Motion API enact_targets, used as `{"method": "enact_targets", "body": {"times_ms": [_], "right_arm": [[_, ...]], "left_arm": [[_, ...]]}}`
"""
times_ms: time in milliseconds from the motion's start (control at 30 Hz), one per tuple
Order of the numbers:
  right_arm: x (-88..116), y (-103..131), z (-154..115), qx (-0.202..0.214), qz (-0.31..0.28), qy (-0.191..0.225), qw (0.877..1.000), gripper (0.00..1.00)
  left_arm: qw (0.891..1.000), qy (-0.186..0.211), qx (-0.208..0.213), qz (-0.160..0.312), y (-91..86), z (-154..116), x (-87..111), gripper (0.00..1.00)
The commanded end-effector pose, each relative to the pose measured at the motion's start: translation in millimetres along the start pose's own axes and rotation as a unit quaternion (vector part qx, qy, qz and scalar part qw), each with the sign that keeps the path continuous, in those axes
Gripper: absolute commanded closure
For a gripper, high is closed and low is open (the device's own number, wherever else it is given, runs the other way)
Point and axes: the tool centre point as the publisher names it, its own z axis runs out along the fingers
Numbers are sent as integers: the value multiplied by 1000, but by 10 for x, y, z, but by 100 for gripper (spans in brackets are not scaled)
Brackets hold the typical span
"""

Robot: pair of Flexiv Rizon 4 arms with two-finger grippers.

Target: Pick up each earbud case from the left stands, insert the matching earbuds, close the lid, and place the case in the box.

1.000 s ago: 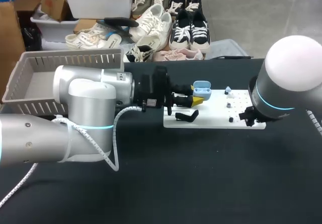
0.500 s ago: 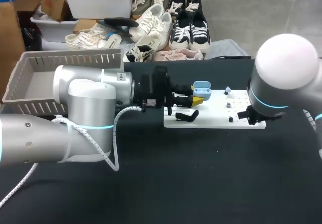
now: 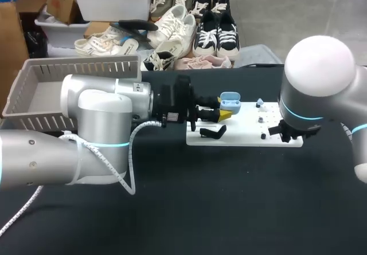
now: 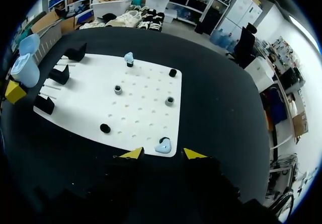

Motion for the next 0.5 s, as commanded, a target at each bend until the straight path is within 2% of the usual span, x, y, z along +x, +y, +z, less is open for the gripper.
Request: {"method": "enact_targets", "body": {"times_ms": [33, 500], "right_arm": [[-11, 7, 28, 1, 0, 2, 1000, 56], [-15, -19, 68, 2, -5, 7, 1000, 60]], "left_arm": [[1000, -1, -4, 1, -20, 0, 4, 100], [1000, -1, -4, 1, -20, 0, 4, 100]]}}
